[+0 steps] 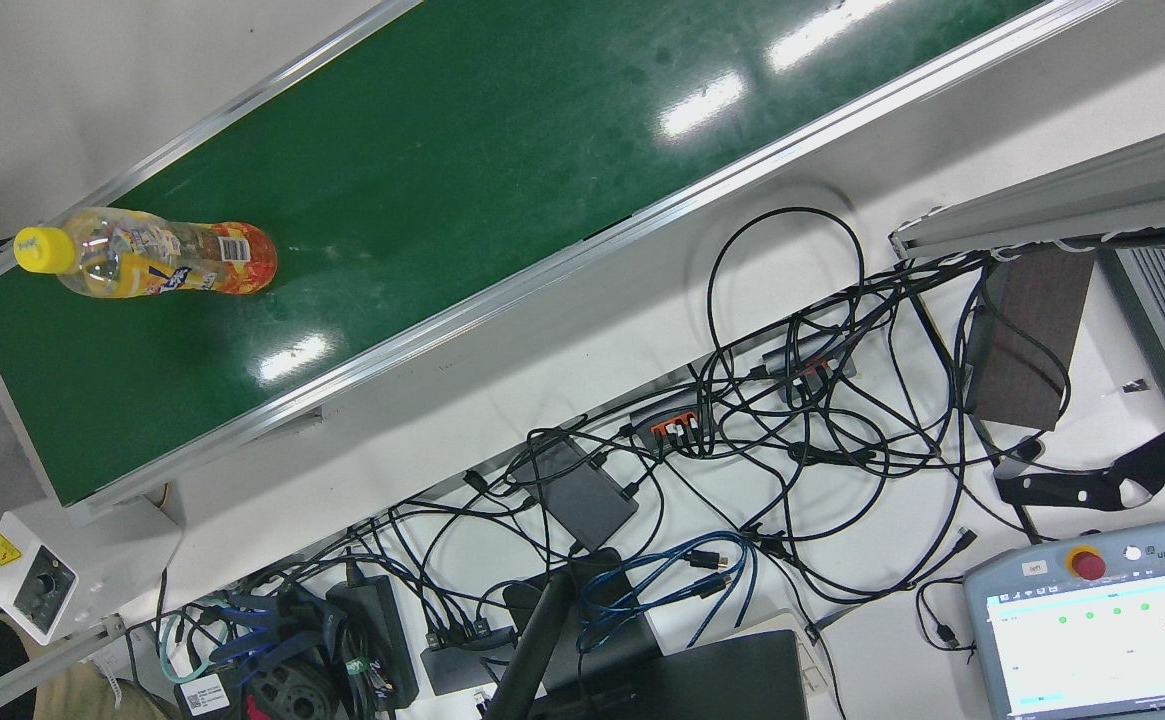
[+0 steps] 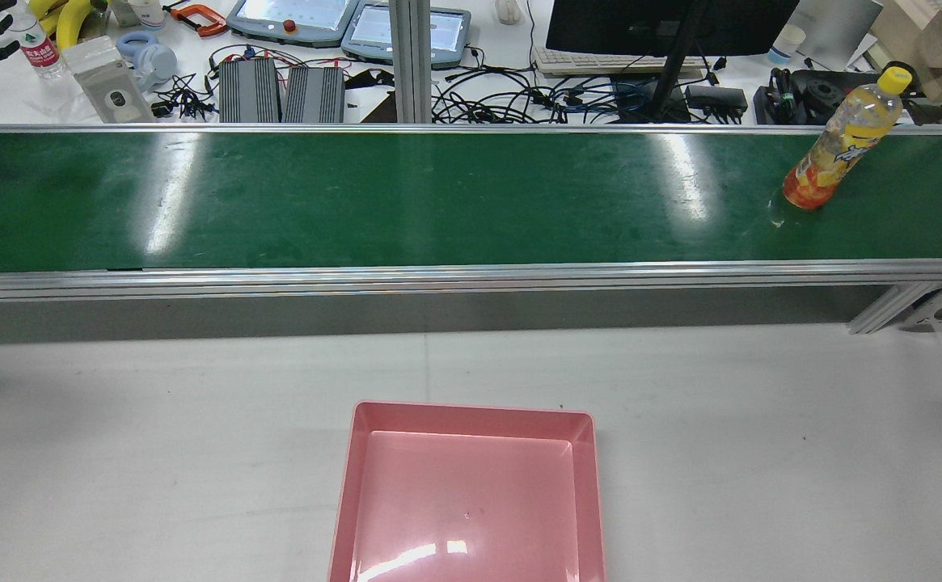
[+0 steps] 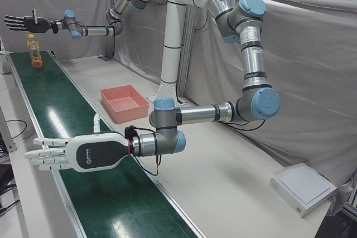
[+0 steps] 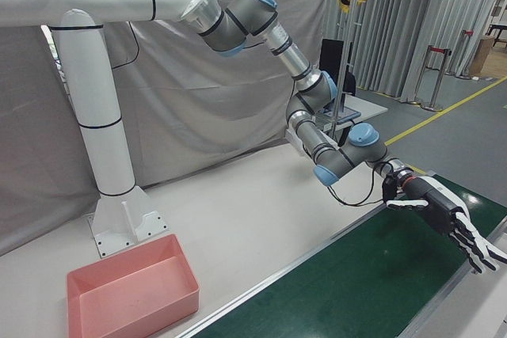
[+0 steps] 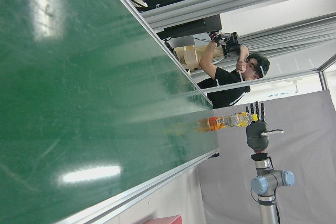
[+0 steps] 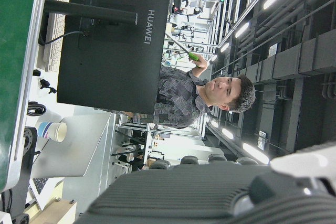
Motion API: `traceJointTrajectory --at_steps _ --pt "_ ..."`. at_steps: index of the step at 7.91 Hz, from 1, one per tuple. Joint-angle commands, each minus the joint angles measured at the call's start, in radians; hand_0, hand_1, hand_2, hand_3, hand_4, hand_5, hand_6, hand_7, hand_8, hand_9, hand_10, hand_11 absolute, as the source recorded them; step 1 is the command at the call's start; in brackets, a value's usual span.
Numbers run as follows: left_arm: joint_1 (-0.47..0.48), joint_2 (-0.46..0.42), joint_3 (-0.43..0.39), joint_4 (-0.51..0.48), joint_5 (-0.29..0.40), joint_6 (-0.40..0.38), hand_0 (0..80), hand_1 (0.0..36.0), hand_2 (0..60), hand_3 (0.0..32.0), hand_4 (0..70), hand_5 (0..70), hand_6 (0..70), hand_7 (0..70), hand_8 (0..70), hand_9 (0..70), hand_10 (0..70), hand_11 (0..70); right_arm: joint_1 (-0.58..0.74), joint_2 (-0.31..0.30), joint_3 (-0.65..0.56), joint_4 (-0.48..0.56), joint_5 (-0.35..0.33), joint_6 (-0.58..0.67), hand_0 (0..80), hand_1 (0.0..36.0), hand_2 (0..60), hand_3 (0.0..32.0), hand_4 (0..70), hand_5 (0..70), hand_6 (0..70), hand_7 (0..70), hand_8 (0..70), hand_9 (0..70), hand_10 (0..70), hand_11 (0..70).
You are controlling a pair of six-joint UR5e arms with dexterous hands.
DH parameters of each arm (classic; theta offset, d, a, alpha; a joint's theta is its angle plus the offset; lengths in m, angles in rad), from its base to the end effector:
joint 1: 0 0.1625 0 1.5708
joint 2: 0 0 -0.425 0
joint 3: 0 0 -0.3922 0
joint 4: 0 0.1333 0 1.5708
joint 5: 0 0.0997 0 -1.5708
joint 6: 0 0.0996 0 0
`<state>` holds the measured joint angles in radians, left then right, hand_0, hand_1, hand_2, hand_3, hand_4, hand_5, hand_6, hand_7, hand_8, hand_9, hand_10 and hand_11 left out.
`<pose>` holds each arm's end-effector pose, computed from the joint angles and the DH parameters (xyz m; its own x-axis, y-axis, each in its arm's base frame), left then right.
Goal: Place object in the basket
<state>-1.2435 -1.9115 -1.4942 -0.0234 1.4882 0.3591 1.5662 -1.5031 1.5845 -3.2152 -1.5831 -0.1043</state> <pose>0.0731 -0.6554 0.5281 -0.9393 -0.1355 -0.3151 0.2552 0.3377 -0.9060 0.1297 -0.5206 0.6536 -0.9944 0.0160 0.1042 -0.1041 0.0095 -0.9945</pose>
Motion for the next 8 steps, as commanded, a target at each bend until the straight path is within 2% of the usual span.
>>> traceJointTrajectory --at_steps 1,8 --pt "-0.001 0.003 -0.009 -0.001 0.001 0.0 47.0 4.3 0.0 0.0 16.4 11.0 0.0 0.0 4.8 8.4 6.2 9.7 0.0 0.0 0.0 0.0 0.0 0.0 0.0 0.0 0.0 0.0 0.0 0.0 0.0 0.0 0.0 0.0 0.0 0.0" --pt "-0.001 0.003 -0.014 -0.001 0.001 -0.002 47.0 4.6 0.0 0.0 16.7 11.2 0.0 0.0 4.8 8.3 5.4 8.6 0.0 0.0 0.0 0.0 0.0 0.0 0.0 0.0 0.0 0.0 0.0 0.0 0.0 0.0 0.0 0.0 0.0 0.0"
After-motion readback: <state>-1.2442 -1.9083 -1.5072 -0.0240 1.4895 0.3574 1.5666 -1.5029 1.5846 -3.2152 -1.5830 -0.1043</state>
